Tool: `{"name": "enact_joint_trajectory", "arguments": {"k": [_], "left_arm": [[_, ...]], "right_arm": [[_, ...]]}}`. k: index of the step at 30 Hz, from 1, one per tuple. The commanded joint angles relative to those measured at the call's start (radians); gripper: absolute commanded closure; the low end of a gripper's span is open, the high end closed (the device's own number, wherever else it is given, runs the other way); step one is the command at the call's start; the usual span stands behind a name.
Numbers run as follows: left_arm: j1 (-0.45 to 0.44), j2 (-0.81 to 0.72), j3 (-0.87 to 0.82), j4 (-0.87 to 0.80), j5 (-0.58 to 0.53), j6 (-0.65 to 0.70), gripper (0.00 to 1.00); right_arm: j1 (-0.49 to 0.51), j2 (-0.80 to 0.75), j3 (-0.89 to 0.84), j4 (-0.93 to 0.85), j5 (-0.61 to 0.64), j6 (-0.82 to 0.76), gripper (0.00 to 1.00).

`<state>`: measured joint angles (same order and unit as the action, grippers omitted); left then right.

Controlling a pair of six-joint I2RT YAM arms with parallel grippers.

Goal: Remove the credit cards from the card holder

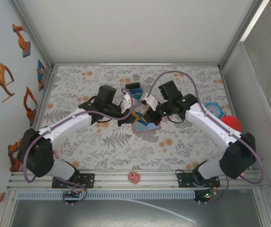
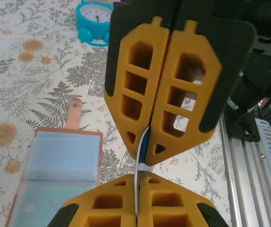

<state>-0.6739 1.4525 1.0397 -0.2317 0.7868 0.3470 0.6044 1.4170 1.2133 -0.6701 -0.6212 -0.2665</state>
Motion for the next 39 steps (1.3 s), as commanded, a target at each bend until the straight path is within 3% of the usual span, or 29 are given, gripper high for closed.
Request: {"name": "enact_joint_trajectory", "arguments": {"k": [1, 8, 15, 24, 27, 31, 32, 34, 35, 36, 39], "left_arm": [[0.008, -0.021, 0.010, 0.005, 0.004, 0.001, 1.00], [0.052, -0.175, -0.143, 0.247, -0.012, -0.197, 1.00], [0.053, -0.284, -0.248, 0.410, -0.029, -0.351, 1.00], [0.050, -0.310, -0.274, 0.464, 0.004, -0.408, 1.00], [0.050, -0.308, -0.277, 0.483, 0.021, -0.422, 1.00], [0.051, -0.302, -0.268, 0.468, 0.024, -0.414, 1.00], [0.051, -0.301, -0.260, 0.449, 0.024, -0.403, 0.99], [0.053, -0.299, -0.235, 0.382, 0.024, -0.363, 0.76], [0.054, -0.297, -0.213, 0.338, 0.019, -0.338, 0.59], [0.055, -0.295, -0.188, 0.283, 0.013, -0.303, 0.50], [0.055, -0.281, -0.103, 0.140, -0.012, -0.208, 0.49]], "right_arm": [[0.003, -0.040, -0.028, 0.070, 0.012, 0.032, 0.75], [-0.051, -0.185, -0.227, 0.337, -0.039, 0.201, 0.61], [-0.064, -0.262, -0.376, 0.641, -0.195, 0.352, 0.59], [-0.065, -0.205, -0.358, 0.790, -0.290, 0.415, 0.61], [-0.064, -0.183, -0.342, 0.801, -0.310, 0.419, 0.68], [-0.064, -0.172, -0.334, 0.799, -0.324, 0.412, 0.98], [-0.064, -0.175, -0.334, 0.792, -0.325, 0.405, 1.00], [-0.065, -0.182, -0.331, 0.753, -0.309, 0.378, 1.00], [-0.064, -0.183, -0.326, 0.718, -0.300, 0.357, 1.00], [-0.064, -0.187, -0.320, 0.678, -0.290, 0.334, 1.00], [-0.064, -0.182, -0.294, 0.556, -0.254, 0.269, 1.00]]}}
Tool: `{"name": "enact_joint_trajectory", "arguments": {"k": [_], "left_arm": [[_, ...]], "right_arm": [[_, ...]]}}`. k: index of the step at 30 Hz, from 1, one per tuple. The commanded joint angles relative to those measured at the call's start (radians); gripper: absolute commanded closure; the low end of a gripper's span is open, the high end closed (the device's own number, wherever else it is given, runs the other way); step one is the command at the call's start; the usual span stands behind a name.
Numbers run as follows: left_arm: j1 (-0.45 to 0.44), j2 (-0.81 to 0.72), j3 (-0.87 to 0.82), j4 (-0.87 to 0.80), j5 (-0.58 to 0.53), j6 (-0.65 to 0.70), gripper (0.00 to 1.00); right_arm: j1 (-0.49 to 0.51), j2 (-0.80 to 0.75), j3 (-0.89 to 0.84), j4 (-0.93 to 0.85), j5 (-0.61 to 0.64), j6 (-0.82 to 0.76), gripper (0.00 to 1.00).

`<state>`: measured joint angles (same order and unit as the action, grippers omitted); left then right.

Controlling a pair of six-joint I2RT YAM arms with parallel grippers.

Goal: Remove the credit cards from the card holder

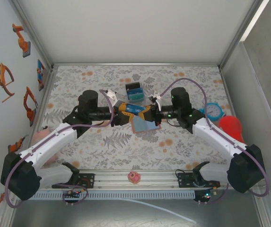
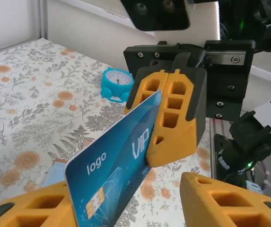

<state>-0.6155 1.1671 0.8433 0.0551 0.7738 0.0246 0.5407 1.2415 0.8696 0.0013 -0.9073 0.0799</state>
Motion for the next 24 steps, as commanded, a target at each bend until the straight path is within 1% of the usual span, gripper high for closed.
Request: {"name": "enact_joint_trajectory", "arguments": {"k": [1, 5, 9, 13, 18, 19, 20, 21, 22, 23, 24], "left_arm": [[-0.004, 0.014, 0.119, -0.186, 0.002, 0.141, 0.49], [-0.005, 0.075, 0.223, -0.327, 0.001, 0.249, 0.49], [-0.007, 0.150, 0.305, -0.431, 0.007, 0.328, 0.49], [-0.025, 0.221, 0.387, -0.528, 0.009, 0.403, 0.54], [-0.044, 0.293, 0.459, -0.611, 0.009, 0.476, 0.60], [-0.048, 0.307, 0.469, -0.625, 0.010, 0.489, 0.62], [-0.050, 0.317, 0.476, -0.636, 0.013, 0.500, 0.68], [-0.050, 0.326, 0.480, -0.641, 0.014, 0.508, 0.77], [-0.050, 0.333, 0.485, -0.641, 0.013, 0.512, 0.90], [-0.050, 0.338, 0.486, -0.643, 0.013, 0.515, 0.99], [-0.050, 0.343, 0.489, -0.643, 0.013, 0.520, 1.00]], "right_arm": [[-0.001, -0.005, 0.058, -0.146, 0.040, -0.093, 1.00], [-0.001, 0.012, 0.090, -0.232, 0.043, -0.138, 1.00], [-0.001, 0.019, 0.109, -0.263, 0.037, -0.156, 1.00], [-0.001, 0.028, 0.122, -0.277, 0.032, -0.167, 1.00], [-0.001, 0.042, 0.133, -0.287, 0.031, -0.169, 1.00], [-0.001, 0.041, 0.135, -0.288, 0.033, -0.169, 1.00], [-0.001, 0.042, 0.135, -0.290, 0.035, -0.169, 1.00], [-0.002, 0.042, 0.136, -0.290, 0.038, -0.168, 1.00], [-0.001, 0.042, 0.136, -0.292, 0.041, -0.168, 1.00], [-0.001, 0.041, 0.137, -0.294, 0.046, -0.169, 1.00], [-0.001, 0.041, 0.136, -0.296, 0.056, -0.169, 1.00]]}}
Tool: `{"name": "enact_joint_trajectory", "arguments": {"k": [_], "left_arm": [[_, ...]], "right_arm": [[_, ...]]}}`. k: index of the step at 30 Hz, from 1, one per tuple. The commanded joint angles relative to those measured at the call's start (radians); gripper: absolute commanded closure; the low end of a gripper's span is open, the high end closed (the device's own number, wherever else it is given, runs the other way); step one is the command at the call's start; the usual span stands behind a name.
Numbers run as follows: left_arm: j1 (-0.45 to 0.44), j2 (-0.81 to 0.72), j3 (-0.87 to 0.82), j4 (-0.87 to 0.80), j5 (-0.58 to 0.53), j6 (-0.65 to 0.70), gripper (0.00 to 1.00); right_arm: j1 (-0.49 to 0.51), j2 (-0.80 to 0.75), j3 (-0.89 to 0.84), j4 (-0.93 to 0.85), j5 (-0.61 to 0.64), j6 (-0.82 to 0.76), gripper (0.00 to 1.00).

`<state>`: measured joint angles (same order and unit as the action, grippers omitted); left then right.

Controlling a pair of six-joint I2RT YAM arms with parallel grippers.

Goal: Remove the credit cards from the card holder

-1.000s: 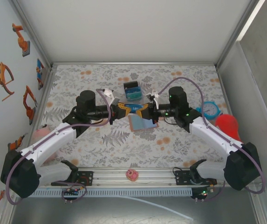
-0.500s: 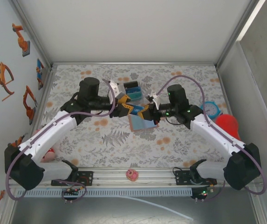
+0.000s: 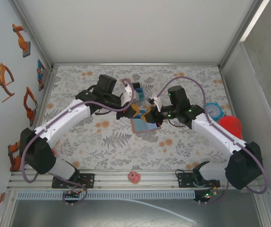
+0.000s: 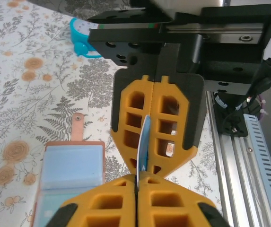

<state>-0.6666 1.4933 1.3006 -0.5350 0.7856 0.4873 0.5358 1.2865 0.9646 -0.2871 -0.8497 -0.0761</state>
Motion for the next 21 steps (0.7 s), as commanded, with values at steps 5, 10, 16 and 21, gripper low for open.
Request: {"name": "enact_joint_trajectory", "arguments": {"k": [5, 10, 16, 21], "left_arm": [[0.031, 0.022, 0.011, 0.032, -0.045, 0.035, 1.00], [0.074, 0.055, -0.010, 0.171, -0.129, 0.023, 1.00], [0.130, 0.152, 0.004, 0.340, -0.149, 0.045, 1.00], [0.179, 0.301, 0.114, 0.362, -0.146, 0.094, 1.00]], "right_arm": [[0.004, -0.020, 0.030, -0.011, 0.126, 0.006, 0.71], [0.001, -0.060, -0.005, 0.019, 0.299, 0.057, 0.52], [-0.002, -0.096, -0.029, 0.032, 0.546, 0.155, 0.45], [-0.005, -0.101, -0.029, 0.000, 0.746, 0.251, 0.42]]}}
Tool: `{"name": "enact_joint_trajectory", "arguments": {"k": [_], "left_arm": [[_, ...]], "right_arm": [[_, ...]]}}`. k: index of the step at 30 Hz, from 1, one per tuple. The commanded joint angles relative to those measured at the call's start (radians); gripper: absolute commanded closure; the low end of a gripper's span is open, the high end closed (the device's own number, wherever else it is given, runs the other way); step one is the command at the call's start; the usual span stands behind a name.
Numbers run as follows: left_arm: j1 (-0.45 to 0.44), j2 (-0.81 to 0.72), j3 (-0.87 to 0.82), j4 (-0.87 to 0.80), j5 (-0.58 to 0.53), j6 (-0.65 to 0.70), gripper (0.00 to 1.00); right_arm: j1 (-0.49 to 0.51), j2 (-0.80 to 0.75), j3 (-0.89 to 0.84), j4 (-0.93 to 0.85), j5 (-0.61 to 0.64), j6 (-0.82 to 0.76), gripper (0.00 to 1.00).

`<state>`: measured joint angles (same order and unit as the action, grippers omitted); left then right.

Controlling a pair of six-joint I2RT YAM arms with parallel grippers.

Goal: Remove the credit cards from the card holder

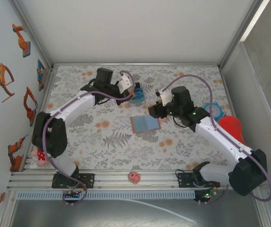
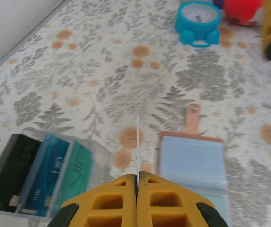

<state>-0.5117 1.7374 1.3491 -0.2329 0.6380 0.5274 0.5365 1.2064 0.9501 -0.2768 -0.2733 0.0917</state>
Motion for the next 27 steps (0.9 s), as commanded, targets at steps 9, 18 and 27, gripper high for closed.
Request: {"name": "enact_joint_trajectory", "arguments": {"k": [9, 18, 27], "left_arm": [[0.064, 0.287, 0.223, 0.101, 0.004, 0.127, 1.00], [0.066, 0.405, 0.324, 0.089, 0.015, 0.146, 1.00], [0.067, 0.462, 0.374, 0.083, 0.029, 0.141, 1.00]], "right_arm": [[-0.007, -0.042, -0.044, -0.003, 0.216, 0.182, 0.42], [-0.007, -0.088, -0.057, 0.002, 0.247, 0.216, 0.42], [-0.007, -0.090, -0.048, -0.017, 0.265, 0.215, 0.42]]}}
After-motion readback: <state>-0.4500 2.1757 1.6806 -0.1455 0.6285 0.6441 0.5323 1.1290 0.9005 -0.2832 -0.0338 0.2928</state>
